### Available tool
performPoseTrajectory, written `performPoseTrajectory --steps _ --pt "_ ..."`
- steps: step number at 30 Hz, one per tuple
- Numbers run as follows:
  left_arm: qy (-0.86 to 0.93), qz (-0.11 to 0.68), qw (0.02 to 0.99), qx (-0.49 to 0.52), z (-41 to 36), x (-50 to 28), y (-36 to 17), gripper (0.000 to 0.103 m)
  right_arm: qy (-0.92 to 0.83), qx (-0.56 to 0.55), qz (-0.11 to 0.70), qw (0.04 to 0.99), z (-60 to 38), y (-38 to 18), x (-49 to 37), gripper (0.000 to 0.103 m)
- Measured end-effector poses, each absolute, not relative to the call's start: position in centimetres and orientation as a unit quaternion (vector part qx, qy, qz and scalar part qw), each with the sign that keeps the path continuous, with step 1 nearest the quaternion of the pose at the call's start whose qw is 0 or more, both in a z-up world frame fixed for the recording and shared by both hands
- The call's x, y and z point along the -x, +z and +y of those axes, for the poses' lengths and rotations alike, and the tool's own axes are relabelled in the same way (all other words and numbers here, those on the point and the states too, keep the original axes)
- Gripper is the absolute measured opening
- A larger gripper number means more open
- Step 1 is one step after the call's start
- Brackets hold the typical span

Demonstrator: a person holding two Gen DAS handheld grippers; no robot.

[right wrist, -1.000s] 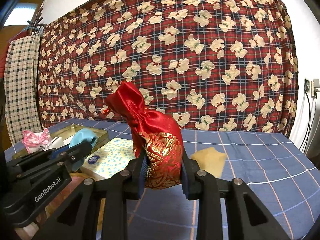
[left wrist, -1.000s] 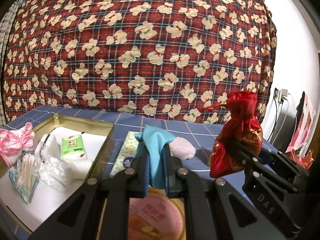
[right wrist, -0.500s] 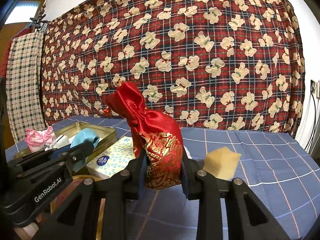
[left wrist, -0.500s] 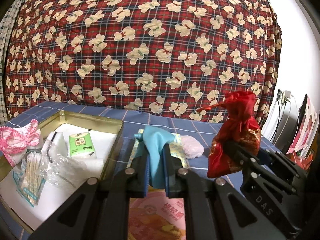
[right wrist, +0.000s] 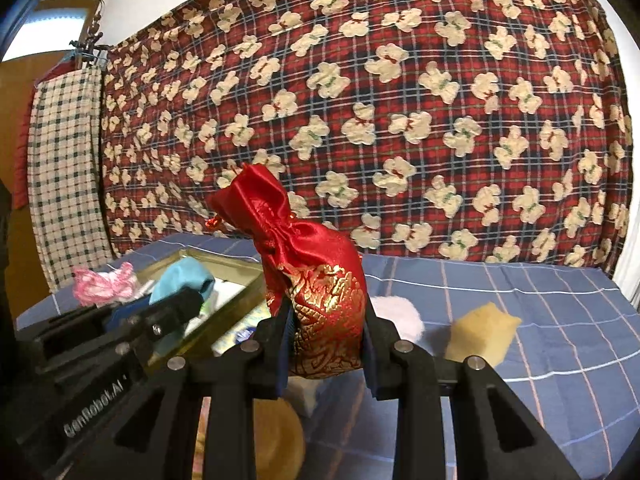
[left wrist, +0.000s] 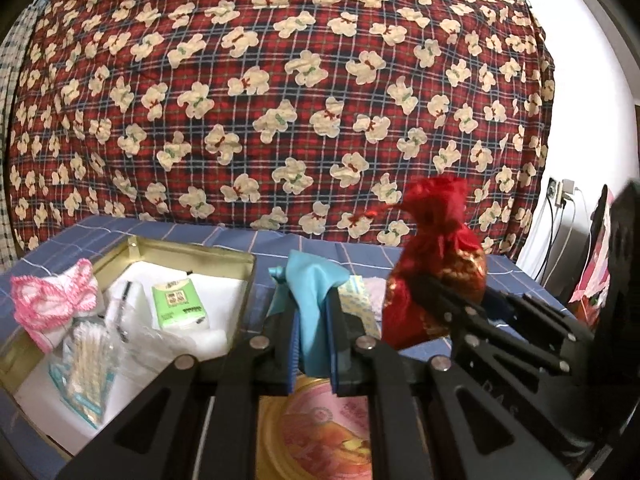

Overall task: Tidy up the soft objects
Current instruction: 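Carry the teal cloth over the gold tray while the right tool carries the red pouch there, then open the left tool over the tray while the right tool releases the red pouch into it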

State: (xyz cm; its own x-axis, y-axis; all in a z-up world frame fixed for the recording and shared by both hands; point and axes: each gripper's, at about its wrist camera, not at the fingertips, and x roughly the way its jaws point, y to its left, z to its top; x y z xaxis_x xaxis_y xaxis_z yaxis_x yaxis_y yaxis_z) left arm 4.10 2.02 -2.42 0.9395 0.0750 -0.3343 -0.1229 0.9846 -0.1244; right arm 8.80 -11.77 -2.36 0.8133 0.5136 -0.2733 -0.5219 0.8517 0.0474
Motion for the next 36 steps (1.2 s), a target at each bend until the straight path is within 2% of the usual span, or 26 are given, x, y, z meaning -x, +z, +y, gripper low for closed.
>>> performPoseTrajectory --steps 14,26,28,29,30,31,32,33,34,36 --pt "0.137 0.190 0.969 0.074 10.3 -2.7 -0.8 0.009 0.348 0.018 0.191 0.918 -4.2 1.3 -11.0 0.032" --pt "0.169 0.251 0.949 0.091 14.9 -2.9 -3.6 0.009 0.361 0.093 0.284 0.883 4.5 -0.1 -12.9 0.032" --pt "0.174 0.256 0.947 0.089 15.1 -2.9 -3.9 0.013 0.362 0.103 0.296 0.878 5.3 -0.5 -13.1 0.035" --pt "0.180 0.255 0.946 0.087 15.2 -2.9 -4.0 0.013 0.365 0.099 0.300 0.876 5.4 -0.7 -13.1 0.041" --pt "0.182 0.255 0.946 0.087 15.2 -2.8 -4.0 0.018 0.371 0.093 0.303 0.873 5.4 -0.7 -13.2 0.051" --pt "0.186 0.256 0.945 0.086 15.3 -2.7 -4.0 0.033 0.376 0.086 0.304 0.871 5.3 -0.7 -13.3 0.057" --pt "0.193 0.258 0.943 0.085 15.3 -2.6 -4.0 0.044 0.378 0.077 0.301 0.872 5.1 -0.6 -13.3 0.063" --pt "0.195 0.254 0.943 0.085 15.3 -2.5 -3.9 0.065 0.379 0.073 0.298 0.873 5.1 -0.5 -13.2 0.064" --pt "0.199 0.246 0.945 0.084 15.2 -2.1 -3.7 0.076 0.384 0.069 0.294 0.873 4.9 -0.3 -13.1 0.064" --pt "0.210 0.234 0.946 0.077 15.0 -1.7 -3.2 0.080 0.386 0.063 0.286 0.875 4.4 0.0 -12.9 0.064"
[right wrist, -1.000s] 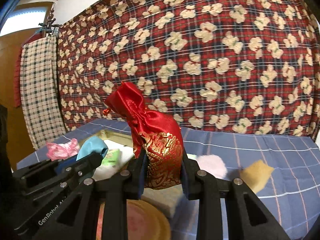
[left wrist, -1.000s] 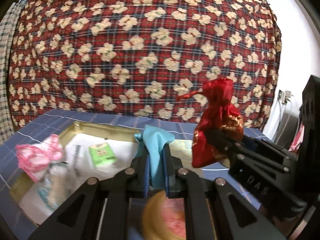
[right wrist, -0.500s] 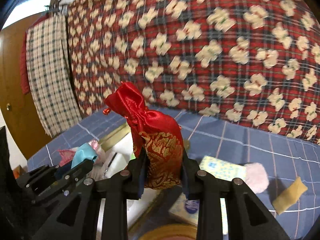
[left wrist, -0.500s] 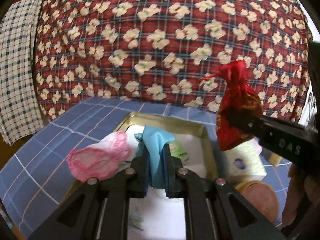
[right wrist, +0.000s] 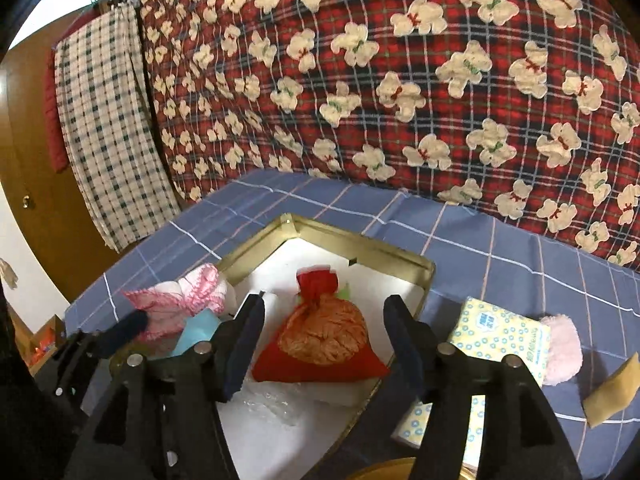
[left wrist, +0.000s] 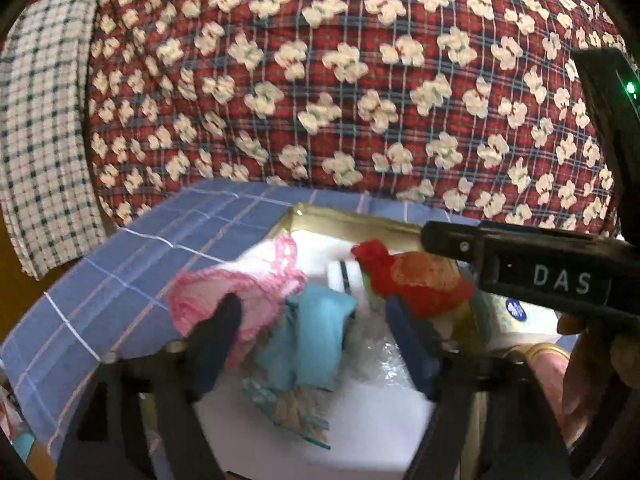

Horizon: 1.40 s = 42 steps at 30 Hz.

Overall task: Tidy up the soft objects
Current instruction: 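Open the left tool over the tray while the right tool releases the red pouch into it, then grasp the yellow sponge with the right tool while the left tool grasps the pink fluffy puff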

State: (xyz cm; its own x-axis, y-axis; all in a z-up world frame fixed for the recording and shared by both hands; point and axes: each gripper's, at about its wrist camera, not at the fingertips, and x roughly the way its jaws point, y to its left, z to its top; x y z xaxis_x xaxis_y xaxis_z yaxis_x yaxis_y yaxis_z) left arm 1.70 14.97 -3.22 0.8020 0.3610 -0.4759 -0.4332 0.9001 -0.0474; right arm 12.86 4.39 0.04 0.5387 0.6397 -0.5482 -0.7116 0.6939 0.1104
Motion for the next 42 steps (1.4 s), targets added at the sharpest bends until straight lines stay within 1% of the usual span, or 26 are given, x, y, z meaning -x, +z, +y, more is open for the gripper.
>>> performPoseTrajectory --steps 2,3,4,11,13,15,20,22,23,27,32,40,41,42 --pt "0.211 0.229 0.947 0.073 14.7 -1.5 -2.8 0.085 0.393 0.050 0.278 0.875 3.7 0.4 -12.7 0.065" --pt "0.213 0.226 0.948 0.072 14.6 -1.4 -2.6 0.090 0.399 0.042 0.275 0.874 3.2 0.6 -12.5 0.065" --pt "0.216 0.221 0.948 0.072 14.5 -1.3 -2.5 0.092 0.404 0.036 0.271 0.873 2.8 0.8 -12.4 0.065" --pt "0.215 0.199 0.953 0.076 13.2 -0.9 -1.2 0.093 0.394 0.022 0.232 0.889 -2.1 2.0 -11.6 0.066" --pt "0.200 0.199 0.956 0.075 12.1 -1.3 -1.1 0.099 0.371 0.026 0.225 0.901 -4.4 1.9 -12.0 0.067" --pt "0.180 0.204 0.959 0.075 10.9 -1.8 -1.1 0.099 0.339 0.026 0.223 0.913 -6.9 1.6 -12.7 0.073" --pt "0.123 0.223 0.965 0.068 6.9 -3.5 -1.1 0.099 0.249 0.039 0.219 0.943 -13.0 0.1 -14.8 0.075" --pt "0.105 0.228 0.966 0.063 5.2 -4.3 -1.2 0.100 0.225 0.041 0.222 0.948 -15.0 -0.6 -15.8 0.079" --pt "0.097 0.232 0.966 0.059 4.5 -4.6 -1.3 0.100 0.205 0.045 0.231 0.950 -16.2 -1.1 -16.6 0.081" --pt "0.074 0.245 0.965 0.056 2.1 -5.8 -1.2 0.100 0.174 0.042 0.283 0.942 -19.1 -3.1 -19.2 0.082" --pt "0.052 0.258 0.964 0.046 -0.5 -7.1 -1.1 0.100 0.166 0.032 0.309 0.936 -20.8 -4.8 -21.2 0.082" --pt "0.034 0.276 0.960 0.032 -3.7 -9.3 -1.3 0.100 0.212 0.007 0.333 0.919 -20.4 -7.0 -23.6 0.082" --pt "0.034 0.277 0.960 0.030 -4.1 -9.6 -1.3 0.100 0.212 0.005 0.336 0.918 -20.6 -7.2 -23.8 0.080" --pt "0.033 0.277 0.960 0.027 -4.6 -9.9 -1.4 0.100 0.212 -0.001 0.343 0.915 -20.7 -7.4 -24.0 0.067"
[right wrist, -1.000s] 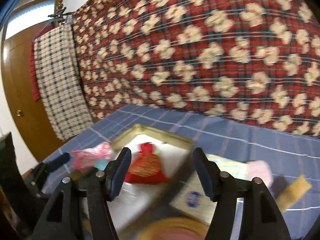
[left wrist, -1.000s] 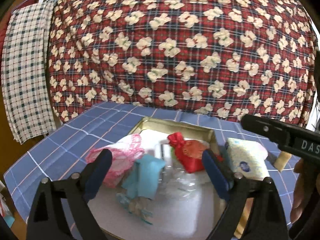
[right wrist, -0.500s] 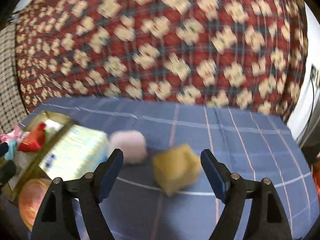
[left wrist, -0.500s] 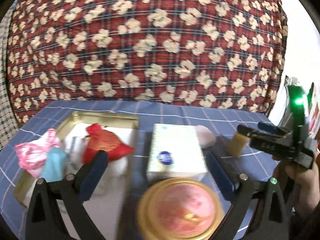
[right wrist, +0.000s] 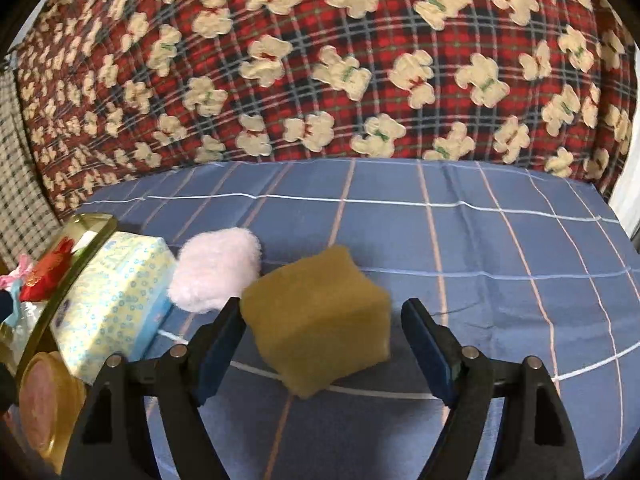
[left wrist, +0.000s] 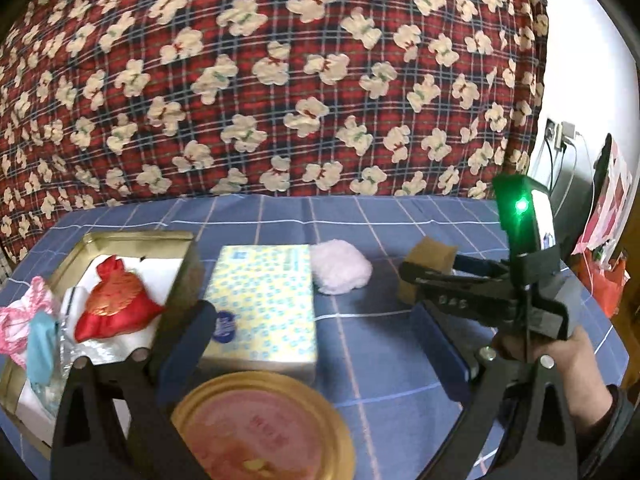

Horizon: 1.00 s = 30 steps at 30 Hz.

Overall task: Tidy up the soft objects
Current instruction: 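Grasp the yellow sponge with the right tool while the left tool grasps the pink fluffy puff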

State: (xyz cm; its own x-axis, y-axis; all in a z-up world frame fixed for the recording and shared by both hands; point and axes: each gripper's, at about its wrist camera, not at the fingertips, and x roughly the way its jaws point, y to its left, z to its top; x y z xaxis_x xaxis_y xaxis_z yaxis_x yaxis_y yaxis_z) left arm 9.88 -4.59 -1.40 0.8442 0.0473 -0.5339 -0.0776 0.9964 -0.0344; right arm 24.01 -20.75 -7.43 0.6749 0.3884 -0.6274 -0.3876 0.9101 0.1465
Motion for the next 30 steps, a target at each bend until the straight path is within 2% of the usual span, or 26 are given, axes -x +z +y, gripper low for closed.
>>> performPoseTrajectory --steps 2,6,12,19,23,30 --pt "0.035 0.279 0.959 0.019 -5.3 -10.4 -1.6 0.099 0.228 -0.007 0.344 0.911 -20.9 -7.4 -23.9 0.061" --pt "0.032 0.290 0.956 0.011 -6.9 -11.8 -1.9 0.080 0.196 -0.008 0.310 0.930 -22.5 -6.5 -23.1 0.058" --pt "0.032 0.320 0.947 -0.001 -9.7 -15.4 -2.5 0.082 0.167 -0.075 0.306 0.934 -26.3 -6.4 -23.9 0.058" --pt "0.064 0.374 0.925 -0.002 -11.1 -20.6 -4.2 0.080 0.163 -0.090 0.286 0.940 -27.0 -5.6 -23.5 0.059" --pt "0.088 0.400 0.912 0.002 -10.8 -23.2 -5.6 0.070 0.166 -0.102 0.283 0.939 -27.6 -5.5 -23.4 0.059" --pt "0.105 0.422 0.900 -0.012 -11.7 -25.5 -7.7 0.069 0.175 -0.104 0.282 0.937 -27.5 -5.6 -23.3 0.059"
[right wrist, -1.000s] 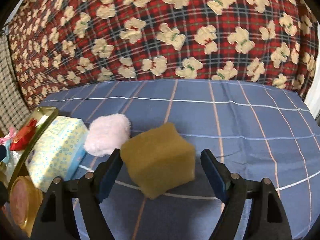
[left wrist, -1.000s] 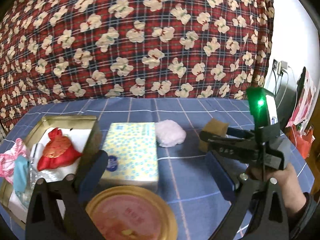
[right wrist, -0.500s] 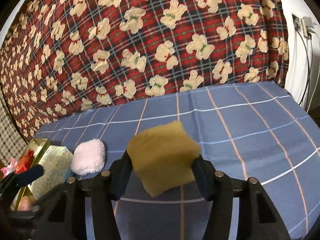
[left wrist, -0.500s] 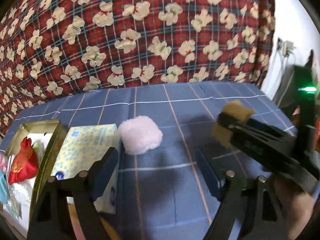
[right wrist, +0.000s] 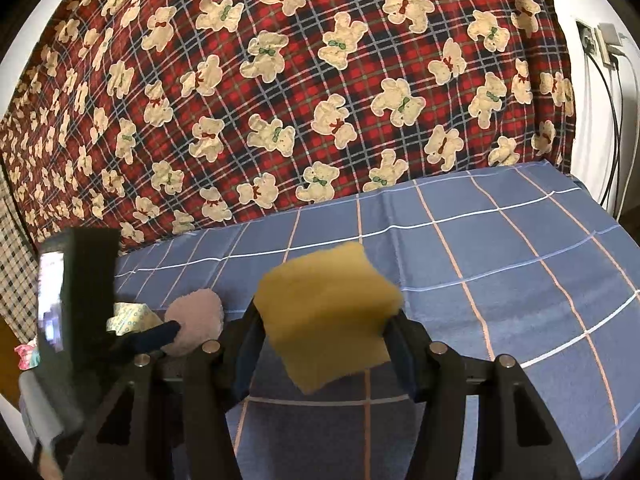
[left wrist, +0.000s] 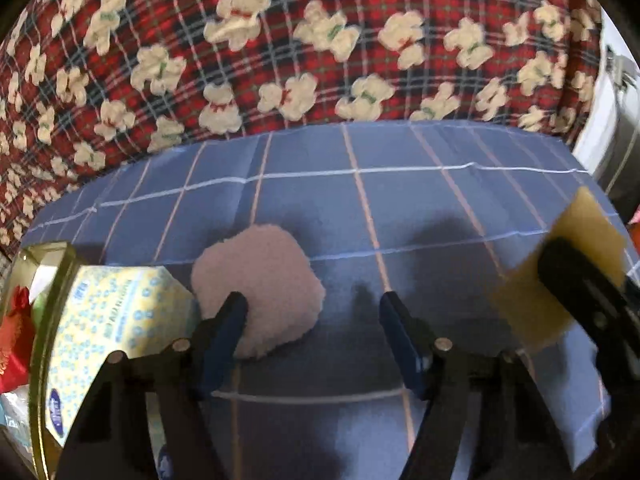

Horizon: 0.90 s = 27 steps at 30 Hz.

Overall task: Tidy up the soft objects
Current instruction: 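Grasp the yellow sponge with the right tool while the left tool grasps the pink fluffy puff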

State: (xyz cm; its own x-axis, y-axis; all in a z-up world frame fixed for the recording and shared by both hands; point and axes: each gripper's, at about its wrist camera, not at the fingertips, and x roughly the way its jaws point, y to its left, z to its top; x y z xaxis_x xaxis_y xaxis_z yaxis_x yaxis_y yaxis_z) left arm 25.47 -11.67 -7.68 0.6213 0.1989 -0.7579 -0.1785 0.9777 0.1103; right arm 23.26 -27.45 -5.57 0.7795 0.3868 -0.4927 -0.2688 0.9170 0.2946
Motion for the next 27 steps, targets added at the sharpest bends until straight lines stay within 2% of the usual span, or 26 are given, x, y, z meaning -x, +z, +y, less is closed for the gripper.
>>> performPoseTrajectory --steps 4,8,9,10,12,16,19,27 --pt "0.119 0.423 0.898 -0.021 -11.8 -26.1 -8.1 0.076 0.176 -0.100 0.284 0.937 -27.2 -5.7 -23.3 0.059" --pt "0.123 0.424 0.897 -0.032 -12.1 -26.7 -8.6 0.077 0.177 -0.094 0.285 0.938 -26.9 -5.8 -23.2 0.059" --pt "0.122 0.422 0.898 -0.034 -12.3 -26.7 -8.7 0.068 0.177 -0.093 0.285 0.938 -26.9 -5.8 -23.2 0.059" --pt "0.116 0.420 0.900 -0.025 -12.3 -26.6 -8.6 0.047 0.177 -0.091 0.285 0.938 -26.8 -5.9 -23.2 0.059" --pt "0.123 0.418 0.899 -0.035 -12.3 -26.7 -8.6 0.043 0.177 -0.091 0.285 0.938 -26.8 -5.9 -23.2 0.059" --pt "0.121 0.417 0.901 -0.012 -11.0 -26.8 -8.5 0.025 0.177 -0.092 0.284 0.938 -26.8 -5.9 -23.2 0.059" --pt "0.119 0.411 0.904 -0.017 -11.0 -26.4 -8.3 0.019 0.177 -0.092 0.283 0.938 -26.8 -6.0 -23.2 0.059" --pt "0.101 0.385 0.917 -0.015 -11.2 -24.1 -7.6 0.018 0.175 -0.079 0.277 0.941 -26.5 -6.0 -22.8 0.059"
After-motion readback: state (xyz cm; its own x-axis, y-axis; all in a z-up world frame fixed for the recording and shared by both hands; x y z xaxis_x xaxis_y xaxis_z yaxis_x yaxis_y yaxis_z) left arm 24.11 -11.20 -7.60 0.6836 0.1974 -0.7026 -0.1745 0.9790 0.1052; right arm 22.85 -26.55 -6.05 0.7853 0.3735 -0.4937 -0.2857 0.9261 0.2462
